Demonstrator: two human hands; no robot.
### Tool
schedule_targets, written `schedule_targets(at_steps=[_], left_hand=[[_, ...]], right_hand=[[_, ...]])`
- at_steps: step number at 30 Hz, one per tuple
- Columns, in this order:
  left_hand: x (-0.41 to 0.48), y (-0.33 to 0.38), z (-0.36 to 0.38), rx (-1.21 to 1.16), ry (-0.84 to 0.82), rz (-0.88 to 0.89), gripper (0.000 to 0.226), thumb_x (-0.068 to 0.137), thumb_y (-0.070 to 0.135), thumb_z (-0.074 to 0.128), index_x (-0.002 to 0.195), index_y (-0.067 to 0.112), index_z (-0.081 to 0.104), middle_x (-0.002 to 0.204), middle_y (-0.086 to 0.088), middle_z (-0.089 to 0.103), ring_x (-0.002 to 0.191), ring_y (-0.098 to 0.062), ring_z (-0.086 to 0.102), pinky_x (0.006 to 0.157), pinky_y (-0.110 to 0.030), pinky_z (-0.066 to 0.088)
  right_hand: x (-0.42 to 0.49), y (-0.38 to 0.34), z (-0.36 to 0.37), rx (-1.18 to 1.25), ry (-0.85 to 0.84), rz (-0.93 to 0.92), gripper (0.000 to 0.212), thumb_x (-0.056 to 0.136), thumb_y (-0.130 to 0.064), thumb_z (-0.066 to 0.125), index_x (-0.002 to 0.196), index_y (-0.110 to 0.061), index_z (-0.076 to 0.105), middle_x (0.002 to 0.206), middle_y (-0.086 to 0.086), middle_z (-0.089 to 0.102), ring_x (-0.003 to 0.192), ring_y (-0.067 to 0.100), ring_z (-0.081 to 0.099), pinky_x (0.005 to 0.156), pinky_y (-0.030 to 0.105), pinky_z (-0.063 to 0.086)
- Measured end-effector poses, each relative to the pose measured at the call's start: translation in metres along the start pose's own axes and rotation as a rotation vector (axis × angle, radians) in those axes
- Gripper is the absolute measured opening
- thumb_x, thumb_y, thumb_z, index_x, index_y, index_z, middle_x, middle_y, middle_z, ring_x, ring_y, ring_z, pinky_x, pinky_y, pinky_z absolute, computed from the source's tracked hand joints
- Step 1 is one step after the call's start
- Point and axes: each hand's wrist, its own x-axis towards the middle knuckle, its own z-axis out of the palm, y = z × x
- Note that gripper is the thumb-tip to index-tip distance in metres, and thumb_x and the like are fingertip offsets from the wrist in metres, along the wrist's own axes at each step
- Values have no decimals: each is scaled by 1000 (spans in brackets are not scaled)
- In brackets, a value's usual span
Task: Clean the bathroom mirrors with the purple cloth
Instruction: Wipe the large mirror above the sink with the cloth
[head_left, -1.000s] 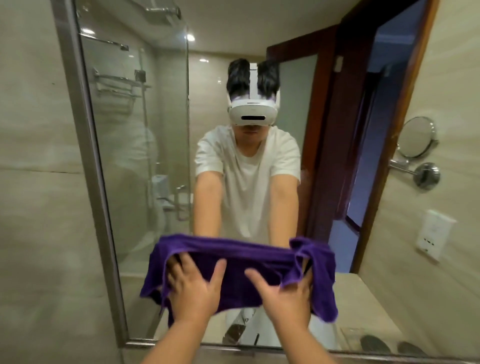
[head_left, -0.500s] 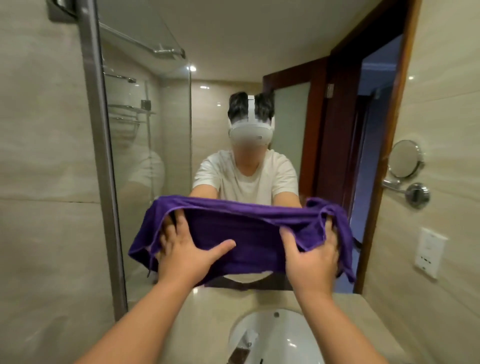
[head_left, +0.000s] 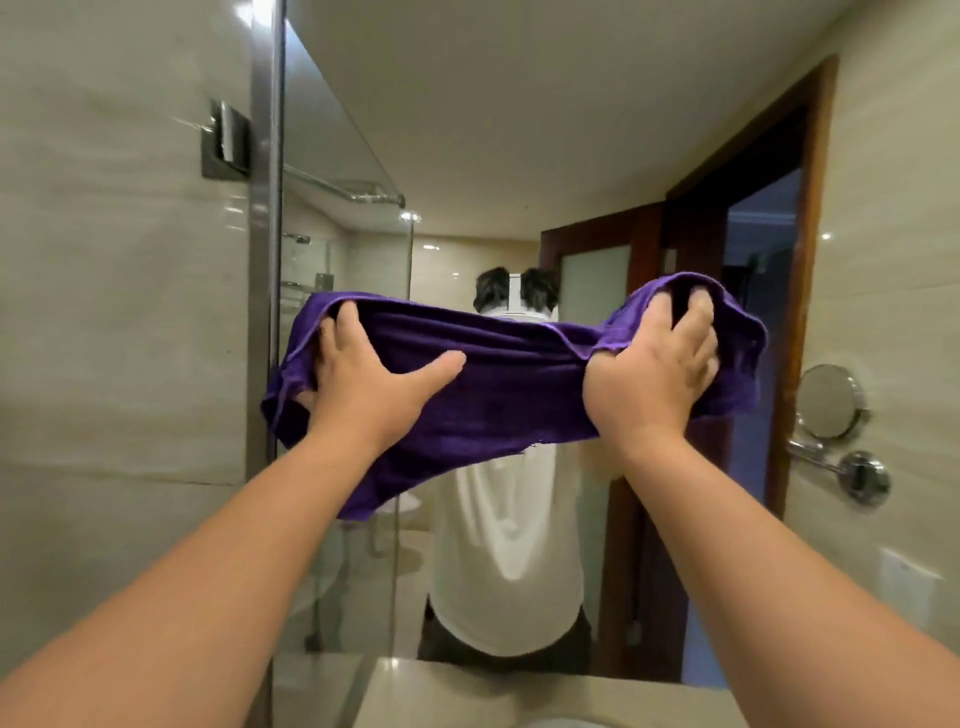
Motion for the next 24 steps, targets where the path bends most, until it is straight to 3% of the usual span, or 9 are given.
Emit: schedule_targets(at_steps=[2,5,7,9,12,16,20,24], left_hand=[[5,12,4,-115,104,-31,123,56,86,61,153,26,14,161,1,12,147,-29,22,114,-71,14],[6,23,21,-52,165,-58,113,69,85,54,154,29,6,164,-7,4,148,-35,19,111,-75,7],[13,29,31,47,181,-61,111,74,90,37,157,28,-2,166,-11,-2,150,-38,12,109,-75,4],[25,38,34,142,232,9,108,76,91,26,158,26,1,166,-13,5,150,-39,12,109,-73,10],[39,46,35,214,298,160,102,77,89,23,158,29,9,164,-12,18,147,-38,20,110,-70,14],[30,31,48,233,327,230,96,81,85,27,157,29,12,163,-12,22,145,-39,25,111,-65,21],[-26,-23,69,281,192,235,93,82,83,30,155,31,4,158,-17,27,138,-44,33,108,-69,31],[-108,-99,93,291,-80,108,102,72,87,32,153,32,3,156,-26,29,139,-50,33,107,-75,24]], right_hand=[[-7,-14,11,15,-85,1,79,83,-38,46,154,-12,25,166,12,1,152,32,1,118,60,-5],[-10,-28,26,-14,-132,-18,102,75,-68,32,159,-15,7,167,10,-15,152,31,-18,112,68,-12],[2,-32,31,-84,-93,-52,109,72,-79,28,159,-18,4,167,10,-13,152,33,-17,110,71,-10],[20,-35,32,-155,-27,-90,110,72,-83,28,160,-20,9,168,10,-8,153,34,-12,110,73,-8],[38,-33,34,-203,46,-140,109,73,-85,30,159,-20,16,168,9,0,154,34,-4,111,72,-4],[17,-16,43,-233,92,-151,102,78,-81,32,158,-20,22,168,10,8,154,34,5,113,70,1],[-62,34,55,-266,24,-113,101,76,-77,39,154,-15,28,165,16,16,152,38,10,112,72,6],[-179,90,61,-266,-194,45,100,67,-71,44,144,-9,35,152,32,33,140,48,25,104,80,18]])
